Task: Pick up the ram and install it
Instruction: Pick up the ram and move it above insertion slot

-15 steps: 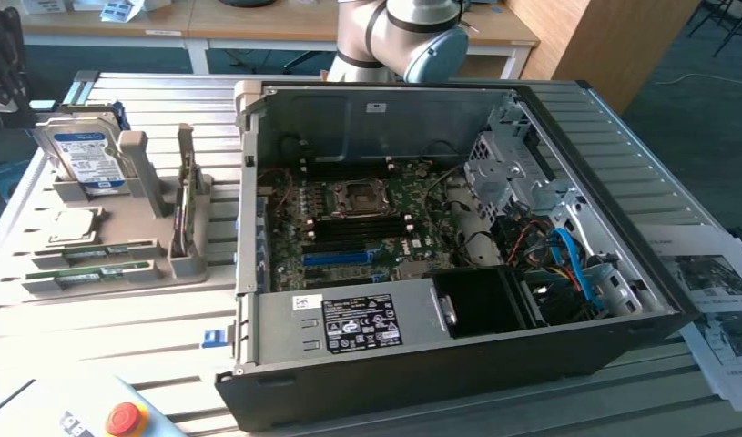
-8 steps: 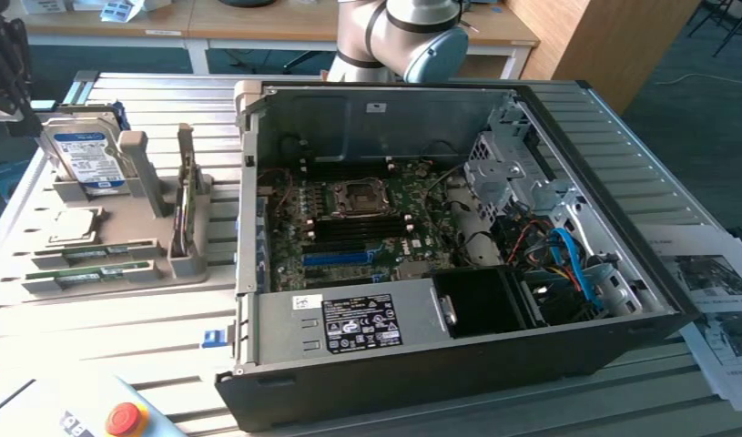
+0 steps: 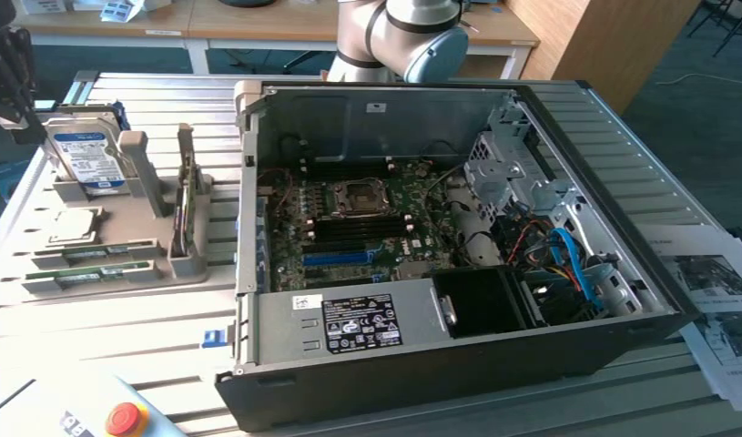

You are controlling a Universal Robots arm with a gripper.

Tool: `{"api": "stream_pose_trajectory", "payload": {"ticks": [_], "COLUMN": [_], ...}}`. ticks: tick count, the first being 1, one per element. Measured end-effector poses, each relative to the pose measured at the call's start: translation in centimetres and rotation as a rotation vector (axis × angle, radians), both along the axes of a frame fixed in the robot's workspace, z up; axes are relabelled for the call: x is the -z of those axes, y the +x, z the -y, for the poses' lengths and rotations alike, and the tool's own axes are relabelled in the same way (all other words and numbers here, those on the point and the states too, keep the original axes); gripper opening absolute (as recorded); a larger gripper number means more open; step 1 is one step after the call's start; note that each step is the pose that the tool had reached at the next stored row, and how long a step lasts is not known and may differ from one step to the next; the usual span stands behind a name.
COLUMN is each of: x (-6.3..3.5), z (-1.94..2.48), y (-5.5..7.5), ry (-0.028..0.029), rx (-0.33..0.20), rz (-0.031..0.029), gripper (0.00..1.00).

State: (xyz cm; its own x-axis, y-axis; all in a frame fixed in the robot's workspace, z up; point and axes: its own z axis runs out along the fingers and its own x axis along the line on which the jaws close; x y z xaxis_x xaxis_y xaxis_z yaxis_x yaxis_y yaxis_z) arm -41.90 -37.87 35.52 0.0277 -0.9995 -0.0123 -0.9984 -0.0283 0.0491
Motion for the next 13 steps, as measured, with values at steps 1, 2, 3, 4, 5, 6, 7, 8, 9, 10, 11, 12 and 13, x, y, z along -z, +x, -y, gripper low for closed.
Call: {"api": "stream_pose_trajectory", "payload": {"ticks": [1, 2, 3, 4, 5, 6, 7, 8, 9, 10, 11, 12, 13], "x": [0.03, 0.02, 0.03, 0.04, 0.04, 0.04, 0.04, 0.04, 0.04, 0.04, 0.04, 0.05, 0.04], "z": [0.0, 0.0, 0.0, 0.0, 0.0, 0.0, 0.0, 0.0, 0.0, 0.0, 0.0, 0.0, 0.0], "y": [0.0, 0.0, 0.0, 0.0, 0.0, 0.0, 0.0, 0.0, 0.0, 0.0, 0.0, 0.0, 0.0], "ry": [-0.0001, -0.0002, -0.0002, 0.0, 0.0, 0.0, 0.0, -0.0001, 0.0, 0.0, 0.0, 0.0, 0.0], "rx": [0.0, 0.0, 0.0, 0.0, 0.0, 0.0, 0.0, 0.0, 0.0, 0.0, 0.0, 0.0, 0.0], "rz": [-0.0001, -0.0002, -0.0002, 0.0001, 0.0, 0.0, 0.0, 0.0, 0.0001, 0.0, 0.0001, 0.0001, 0.0], "gripper": [0.1, 0.1, 0.1, 0.1, 0.1, 0.1, 0.1, 0.1, 0.1, 0.1, 0.1, 0.1, 0.1]}}
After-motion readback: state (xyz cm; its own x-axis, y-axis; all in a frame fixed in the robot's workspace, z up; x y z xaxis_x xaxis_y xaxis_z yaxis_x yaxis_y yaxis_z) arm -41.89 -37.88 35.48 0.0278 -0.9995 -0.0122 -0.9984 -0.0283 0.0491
